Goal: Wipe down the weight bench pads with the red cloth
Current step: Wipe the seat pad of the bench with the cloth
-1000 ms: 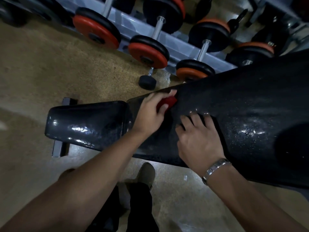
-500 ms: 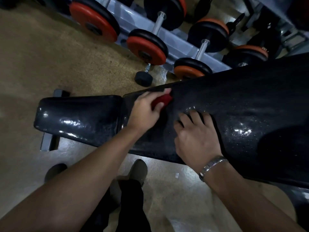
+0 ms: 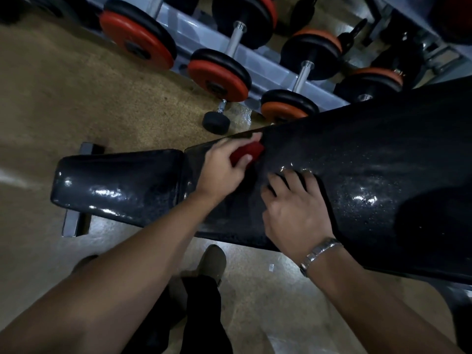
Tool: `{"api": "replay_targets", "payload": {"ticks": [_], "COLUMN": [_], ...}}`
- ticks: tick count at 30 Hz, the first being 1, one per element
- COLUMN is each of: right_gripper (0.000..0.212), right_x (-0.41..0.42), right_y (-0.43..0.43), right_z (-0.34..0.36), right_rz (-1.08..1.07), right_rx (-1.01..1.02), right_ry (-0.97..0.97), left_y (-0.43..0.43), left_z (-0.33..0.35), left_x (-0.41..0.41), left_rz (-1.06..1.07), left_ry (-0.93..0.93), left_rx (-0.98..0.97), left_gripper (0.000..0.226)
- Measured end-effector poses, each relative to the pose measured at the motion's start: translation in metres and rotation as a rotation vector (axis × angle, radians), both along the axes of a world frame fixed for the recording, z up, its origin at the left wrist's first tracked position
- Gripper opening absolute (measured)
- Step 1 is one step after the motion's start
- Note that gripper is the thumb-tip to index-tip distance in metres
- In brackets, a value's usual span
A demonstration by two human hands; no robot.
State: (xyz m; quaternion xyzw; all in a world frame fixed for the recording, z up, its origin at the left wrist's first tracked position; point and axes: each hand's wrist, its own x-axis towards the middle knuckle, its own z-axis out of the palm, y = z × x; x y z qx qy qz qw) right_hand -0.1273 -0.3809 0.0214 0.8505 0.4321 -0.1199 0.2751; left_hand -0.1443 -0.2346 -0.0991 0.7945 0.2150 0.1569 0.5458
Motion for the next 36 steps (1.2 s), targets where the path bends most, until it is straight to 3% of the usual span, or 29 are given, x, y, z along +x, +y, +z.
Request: {"api": "replay_targets", "payload": {"ticks": [3, 7, 11, 14, 18, 22, 26, 30, 36], "right_gripper": [0.037, 0.031, 0.039, 0.046, 0.038, 0.038, 0.041, 0.039, 0.032], "right_x": [0.0, -0.003, -0.001, 0.0, -0.002, -0.002, 0.001, 0.001, 0.001], "right_y": [0.001, 0.003, -0.001, -0.003, 0.0, -0.005, -0.012, -0.01, -0.013], "right_z": [-0.002, -0.005, -0.004, -0.005, -0.006, -0.009, -0.011, -0.011, -0.009], "right_rz": [0.009, -0.013, -0.015, 0.005, 0.006, 0.028, 0.047, 0.044, 0.041], "right_rx": [0.002, 0.033, 0.03, 0.004, 0.024, 0.079, 0.111, 0.138, 0.185], "right_ry": [-0.015, -0.021, -0.006, -0.006, -0.023, -0.051, -0.048, -0.027, -0.013], "left_y": [0.009, -0.005, -0.011, 0.004, -0.003, -0.017, -0.006, 0.0, -0.033], "left_z": [-0.002, 0.027, 0.014, -0.007, 0.007, 0.01, -0.018, -0.019, -0.012], "left_x": [0.023, 0.043, 0.004, -0.006, 0.017, -0.002, -0.037, -0.017, -0.062], "left_rz": [0.104, -0.018, -0.093, -0.016, 0.087, -0.043, -0.029, 0.108, -0.03], "left_ry": [0.113, -0.053, -0.087, 0.023, 0.02, -0.096, -0.006, 0.088, -0.008], "left_rx": [-0.083, -0.081, 0.006, 0.023, -0.037, -0.037, 0.068, 0.012, 0.059], "left_gripper": [0.042, 0.046, 0.039, 0.04, 0.045, 0.042, 0.039, 0.039, 0.042]}}
